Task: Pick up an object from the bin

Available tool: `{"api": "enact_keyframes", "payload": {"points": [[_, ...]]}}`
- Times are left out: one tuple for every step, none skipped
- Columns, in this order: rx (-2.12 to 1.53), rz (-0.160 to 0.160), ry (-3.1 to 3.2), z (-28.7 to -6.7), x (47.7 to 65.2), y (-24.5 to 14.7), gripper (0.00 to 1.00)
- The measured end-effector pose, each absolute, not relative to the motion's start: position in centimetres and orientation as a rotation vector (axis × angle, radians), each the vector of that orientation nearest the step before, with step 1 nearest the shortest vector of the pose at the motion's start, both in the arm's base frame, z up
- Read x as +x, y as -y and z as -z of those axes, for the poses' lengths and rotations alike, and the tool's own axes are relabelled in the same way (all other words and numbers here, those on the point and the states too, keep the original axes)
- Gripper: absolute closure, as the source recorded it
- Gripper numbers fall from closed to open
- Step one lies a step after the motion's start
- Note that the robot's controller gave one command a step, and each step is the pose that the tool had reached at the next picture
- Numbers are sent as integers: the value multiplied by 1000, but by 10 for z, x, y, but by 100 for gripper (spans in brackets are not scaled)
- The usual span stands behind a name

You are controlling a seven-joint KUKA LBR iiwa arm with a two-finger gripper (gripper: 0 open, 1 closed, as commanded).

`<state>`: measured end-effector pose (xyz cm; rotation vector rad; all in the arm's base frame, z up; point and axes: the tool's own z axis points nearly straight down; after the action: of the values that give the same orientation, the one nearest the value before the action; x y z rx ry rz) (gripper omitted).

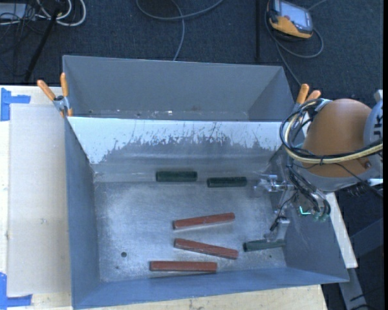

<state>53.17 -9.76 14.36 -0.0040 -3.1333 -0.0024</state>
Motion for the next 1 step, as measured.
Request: {"api": "enact_keyframes", "payload": {"points": [[110,4,3130,-66,509,102,0]]}}
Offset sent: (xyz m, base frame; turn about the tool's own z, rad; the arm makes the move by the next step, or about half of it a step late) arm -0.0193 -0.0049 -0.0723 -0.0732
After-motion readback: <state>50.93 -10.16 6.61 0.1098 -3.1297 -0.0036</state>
